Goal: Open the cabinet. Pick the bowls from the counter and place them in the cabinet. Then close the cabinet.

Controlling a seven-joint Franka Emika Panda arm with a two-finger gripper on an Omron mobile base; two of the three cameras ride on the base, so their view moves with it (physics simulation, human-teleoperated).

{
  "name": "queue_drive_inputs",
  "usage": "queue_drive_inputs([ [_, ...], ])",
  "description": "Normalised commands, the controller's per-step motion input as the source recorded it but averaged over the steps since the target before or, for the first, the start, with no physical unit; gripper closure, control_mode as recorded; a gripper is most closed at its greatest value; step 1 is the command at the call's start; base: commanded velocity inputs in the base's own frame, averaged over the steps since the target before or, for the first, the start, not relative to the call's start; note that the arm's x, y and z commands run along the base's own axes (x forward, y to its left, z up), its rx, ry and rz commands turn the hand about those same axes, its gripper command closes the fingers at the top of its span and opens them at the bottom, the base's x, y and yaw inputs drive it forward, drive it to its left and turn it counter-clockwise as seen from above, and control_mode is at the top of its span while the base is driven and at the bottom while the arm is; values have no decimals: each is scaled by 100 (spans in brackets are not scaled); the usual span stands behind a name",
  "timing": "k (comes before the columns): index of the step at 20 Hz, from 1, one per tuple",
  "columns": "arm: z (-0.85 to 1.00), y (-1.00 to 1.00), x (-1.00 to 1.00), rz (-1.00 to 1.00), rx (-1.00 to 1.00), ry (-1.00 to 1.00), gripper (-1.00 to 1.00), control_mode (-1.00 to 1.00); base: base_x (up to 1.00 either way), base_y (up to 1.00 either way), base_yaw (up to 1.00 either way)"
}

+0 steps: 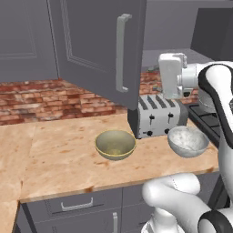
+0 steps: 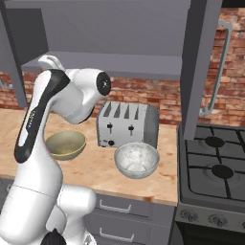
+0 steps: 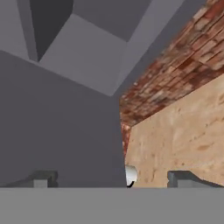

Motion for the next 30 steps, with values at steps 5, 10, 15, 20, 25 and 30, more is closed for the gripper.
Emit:
queue_drive_inputs([
  [5,0,61,33,33,10,0,-100,-100,0,0,0],
  [10,0,81,3,27,1,0,-100,-100,0,0,0],
  [15,0,77,-12,25,0,-4,-100,-100,0,0,0],
  [20,0,64,-39,22,0,-9,-100,-100,0,0,0],
  [25,0,40,-29,18,0,-5,-100,-100,0,0,0],
  [30,-1,33,-1,11,0,-1,-100,-100,0,0,0],
])
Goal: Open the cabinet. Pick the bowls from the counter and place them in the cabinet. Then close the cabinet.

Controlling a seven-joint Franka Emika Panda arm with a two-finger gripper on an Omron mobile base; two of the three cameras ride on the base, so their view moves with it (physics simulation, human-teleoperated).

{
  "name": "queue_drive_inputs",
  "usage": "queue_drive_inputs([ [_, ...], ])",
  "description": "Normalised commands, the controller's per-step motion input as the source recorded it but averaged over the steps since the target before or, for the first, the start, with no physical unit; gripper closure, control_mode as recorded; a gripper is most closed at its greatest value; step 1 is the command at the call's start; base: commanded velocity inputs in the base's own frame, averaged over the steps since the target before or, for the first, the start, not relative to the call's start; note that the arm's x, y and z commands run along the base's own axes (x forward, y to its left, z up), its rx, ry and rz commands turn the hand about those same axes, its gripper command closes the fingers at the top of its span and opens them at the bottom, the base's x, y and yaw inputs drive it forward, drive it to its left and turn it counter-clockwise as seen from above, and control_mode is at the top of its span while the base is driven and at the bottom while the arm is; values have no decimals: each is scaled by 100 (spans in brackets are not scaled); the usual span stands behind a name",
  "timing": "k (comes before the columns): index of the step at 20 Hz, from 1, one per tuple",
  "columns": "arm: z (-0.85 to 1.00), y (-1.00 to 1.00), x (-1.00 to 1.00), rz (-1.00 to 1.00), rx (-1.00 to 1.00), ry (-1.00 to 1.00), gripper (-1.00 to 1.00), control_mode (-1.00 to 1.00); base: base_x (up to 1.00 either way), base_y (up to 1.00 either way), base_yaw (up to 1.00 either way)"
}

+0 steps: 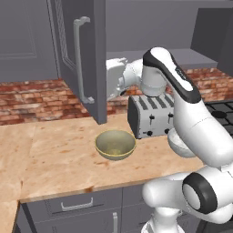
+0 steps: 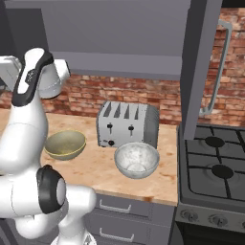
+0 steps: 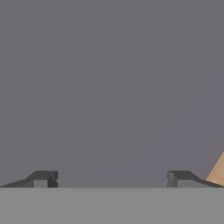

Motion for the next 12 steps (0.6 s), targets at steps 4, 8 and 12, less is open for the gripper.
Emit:
queue_drive_inputs([
  [4,-5,26,-3,4,0,-1,-100,-100,0,0,0],
  [8,-4,11,-1,0,0,0,-100,-100,0,0,0],
  [12,-5,1,0,0,0,0,-100,-100,0,0,0],
])
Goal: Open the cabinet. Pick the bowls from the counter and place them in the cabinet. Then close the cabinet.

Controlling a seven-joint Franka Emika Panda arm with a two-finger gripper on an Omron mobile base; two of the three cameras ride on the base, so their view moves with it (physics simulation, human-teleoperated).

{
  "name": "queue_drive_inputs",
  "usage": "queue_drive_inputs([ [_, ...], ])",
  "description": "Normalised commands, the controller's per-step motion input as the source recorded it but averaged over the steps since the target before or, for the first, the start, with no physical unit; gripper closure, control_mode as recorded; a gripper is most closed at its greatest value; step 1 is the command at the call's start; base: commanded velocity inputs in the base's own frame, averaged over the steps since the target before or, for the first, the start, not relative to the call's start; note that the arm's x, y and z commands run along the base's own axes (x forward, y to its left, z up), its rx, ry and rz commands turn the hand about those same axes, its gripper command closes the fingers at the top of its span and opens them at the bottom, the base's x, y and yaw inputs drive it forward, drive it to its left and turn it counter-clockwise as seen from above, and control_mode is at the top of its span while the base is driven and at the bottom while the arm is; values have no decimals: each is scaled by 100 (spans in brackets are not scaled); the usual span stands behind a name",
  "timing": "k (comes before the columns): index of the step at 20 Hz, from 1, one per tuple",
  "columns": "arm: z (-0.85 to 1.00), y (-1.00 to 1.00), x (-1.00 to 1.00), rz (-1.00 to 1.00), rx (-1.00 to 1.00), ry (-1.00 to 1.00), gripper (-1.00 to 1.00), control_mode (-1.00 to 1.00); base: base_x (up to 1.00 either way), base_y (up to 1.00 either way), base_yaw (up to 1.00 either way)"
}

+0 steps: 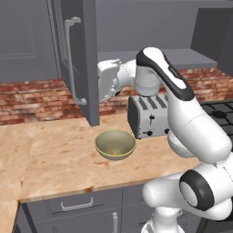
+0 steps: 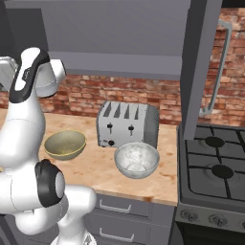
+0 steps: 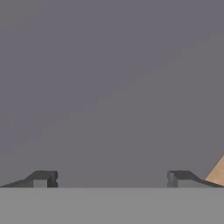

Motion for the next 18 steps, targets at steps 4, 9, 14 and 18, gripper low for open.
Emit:
queue_drive_inputs([
  [4,-1,0,0,0,-1,0,-100,-100,0,0,0],
  [9,-3,5,-1,0,0,-1,-100,-100,0,0,0],
  [14,-4,18,0,0,0,0,-100,-100,0,0,0],
  [18,-1,17,0,0,0,0,-100,-100,0,0,0],
])
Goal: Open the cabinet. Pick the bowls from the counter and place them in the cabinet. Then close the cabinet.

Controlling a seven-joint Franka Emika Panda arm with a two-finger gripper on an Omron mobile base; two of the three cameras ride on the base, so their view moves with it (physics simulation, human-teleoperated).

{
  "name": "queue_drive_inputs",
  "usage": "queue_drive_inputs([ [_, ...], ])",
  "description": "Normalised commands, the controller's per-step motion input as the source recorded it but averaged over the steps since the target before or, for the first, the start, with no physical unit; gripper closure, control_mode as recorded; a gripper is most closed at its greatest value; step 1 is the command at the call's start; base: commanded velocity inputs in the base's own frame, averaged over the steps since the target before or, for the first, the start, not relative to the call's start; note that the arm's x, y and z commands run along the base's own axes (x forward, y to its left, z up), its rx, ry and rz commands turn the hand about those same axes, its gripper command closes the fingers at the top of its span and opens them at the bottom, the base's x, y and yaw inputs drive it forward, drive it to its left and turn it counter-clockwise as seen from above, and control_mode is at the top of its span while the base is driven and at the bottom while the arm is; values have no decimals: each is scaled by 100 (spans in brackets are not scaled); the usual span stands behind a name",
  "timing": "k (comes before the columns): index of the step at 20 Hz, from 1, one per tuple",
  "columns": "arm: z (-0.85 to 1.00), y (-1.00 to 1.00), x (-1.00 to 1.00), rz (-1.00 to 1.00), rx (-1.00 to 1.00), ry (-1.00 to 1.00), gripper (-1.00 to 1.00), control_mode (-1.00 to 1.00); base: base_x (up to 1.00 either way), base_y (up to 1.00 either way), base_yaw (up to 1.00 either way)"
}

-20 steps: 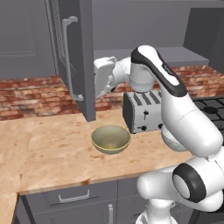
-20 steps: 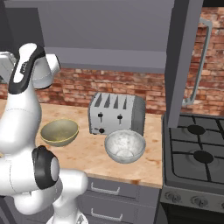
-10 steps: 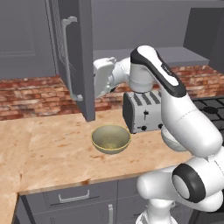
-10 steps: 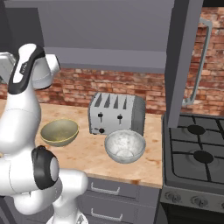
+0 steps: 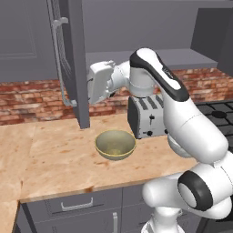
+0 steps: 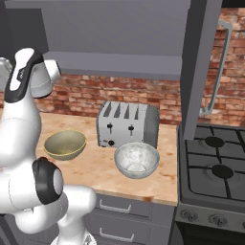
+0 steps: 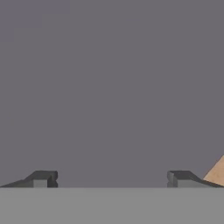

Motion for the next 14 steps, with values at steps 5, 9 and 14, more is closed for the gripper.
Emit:
queue_drive_inputs([
  [5,0,6,0,-1,0,0,-100,-100,0,0,0],
  [9,-2,-12,0,-14,-12,0,-100,-100,0,0,0],
  [14,-13,-65,0,-24,-26,0,-100,-100,0,0,0],
])
